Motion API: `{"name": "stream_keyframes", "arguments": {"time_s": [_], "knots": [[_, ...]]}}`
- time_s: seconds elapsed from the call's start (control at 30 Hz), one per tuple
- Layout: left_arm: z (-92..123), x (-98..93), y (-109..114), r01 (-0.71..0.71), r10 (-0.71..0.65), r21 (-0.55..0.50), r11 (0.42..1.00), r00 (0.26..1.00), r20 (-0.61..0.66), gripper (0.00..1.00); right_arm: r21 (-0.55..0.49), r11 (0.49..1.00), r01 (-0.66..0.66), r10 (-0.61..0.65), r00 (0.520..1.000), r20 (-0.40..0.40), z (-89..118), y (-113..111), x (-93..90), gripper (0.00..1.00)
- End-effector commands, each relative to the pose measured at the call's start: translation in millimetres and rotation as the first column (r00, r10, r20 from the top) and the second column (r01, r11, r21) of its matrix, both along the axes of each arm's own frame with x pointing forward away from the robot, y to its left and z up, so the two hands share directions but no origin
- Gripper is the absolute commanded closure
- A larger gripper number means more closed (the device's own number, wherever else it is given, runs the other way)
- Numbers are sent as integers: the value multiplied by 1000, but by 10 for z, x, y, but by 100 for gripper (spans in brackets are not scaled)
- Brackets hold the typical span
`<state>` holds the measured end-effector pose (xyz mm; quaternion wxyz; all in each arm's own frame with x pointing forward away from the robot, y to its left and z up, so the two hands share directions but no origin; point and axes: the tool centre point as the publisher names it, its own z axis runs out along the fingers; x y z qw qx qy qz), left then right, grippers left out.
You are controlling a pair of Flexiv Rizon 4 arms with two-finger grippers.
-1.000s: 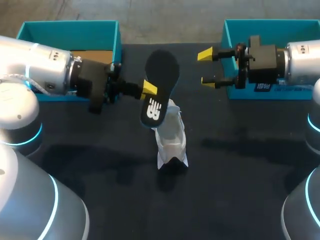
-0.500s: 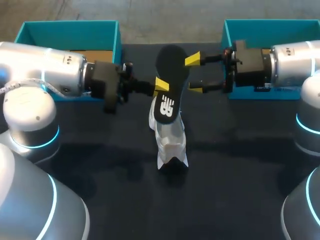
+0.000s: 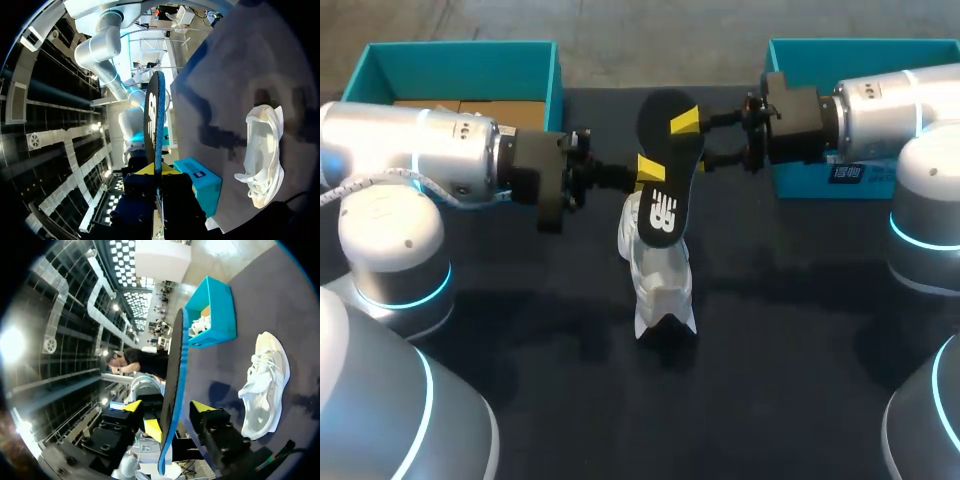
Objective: Take the shoe out of the shoebox, open the shoe tongue, remove and reinsert the insole, then place the shoe into the shoebox
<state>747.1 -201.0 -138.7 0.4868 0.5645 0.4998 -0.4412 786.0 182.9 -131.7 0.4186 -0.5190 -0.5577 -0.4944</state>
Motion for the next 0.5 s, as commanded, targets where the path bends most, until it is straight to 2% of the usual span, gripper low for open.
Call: {"name": "stream_keyframes", "arguments": {"time_s": [0.03,0.07,0.1,0.5], "knots": [[-31,-85,40,-14,14,-7,1000,1000,1,100,-1,1000,14,-14,1000,-2,-10,30,-7,82],[-35,-88,40,-14,14,-7,1000,1000,0,100,-2,1000,17,-17,1000,-1,-11,31,-7,96],[-37,-92,41,-15,15,-8,1000,1000,-1,100,-2,1000,19,-19,1000,1,-11,32,-7,100],[-21,-115,99,-40,39,-25,999,999,-8,100,4,1000,23,-23,1000,3,-25,48,-34,100]]}}
